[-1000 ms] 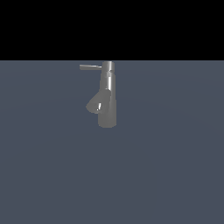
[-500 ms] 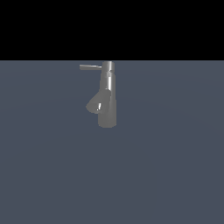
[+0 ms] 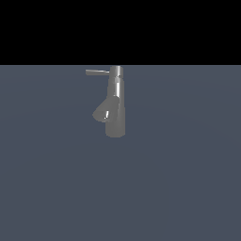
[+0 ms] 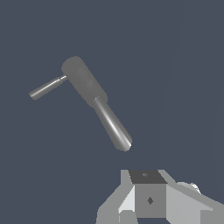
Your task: Turn on the faucet by rotating a designated handle.
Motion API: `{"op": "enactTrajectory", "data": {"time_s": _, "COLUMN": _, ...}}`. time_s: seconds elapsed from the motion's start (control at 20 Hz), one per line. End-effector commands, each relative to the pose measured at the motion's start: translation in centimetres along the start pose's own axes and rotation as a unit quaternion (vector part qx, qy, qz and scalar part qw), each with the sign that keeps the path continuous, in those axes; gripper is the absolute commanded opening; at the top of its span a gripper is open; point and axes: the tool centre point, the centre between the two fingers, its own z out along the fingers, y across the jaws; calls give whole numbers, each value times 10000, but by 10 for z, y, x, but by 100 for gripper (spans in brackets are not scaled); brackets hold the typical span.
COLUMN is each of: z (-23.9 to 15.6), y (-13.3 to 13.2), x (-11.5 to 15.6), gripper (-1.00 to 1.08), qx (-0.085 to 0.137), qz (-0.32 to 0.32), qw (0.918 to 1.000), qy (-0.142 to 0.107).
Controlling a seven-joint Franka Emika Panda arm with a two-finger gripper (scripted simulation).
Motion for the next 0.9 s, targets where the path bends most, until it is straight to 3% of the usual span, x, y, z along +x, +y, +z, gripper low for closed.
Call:
{"op": "enactTrajectory", "data": {"time_s": 0.0, "z": 6, "y": -15, "x": 11, "gripper": -100, "qx": -4, "qz": 284, "qw": 9996, "qy": -7}}
{"op": "enactTrajectory", "data": {"time_s": 0.45, "z": 36, "y": -66, "x": 48, "gripper": -100, "qx": -15, "qz": 1279, "qw": 9918, "qy": -42}}
{"op": "enactTrajectory", "data": {"time_s": 0.85, "z": 73, "y": -111, "x": 76, "gripper": -100, "qx": -20, "qz": 2160, "qw": 9763, "qy": -88}}
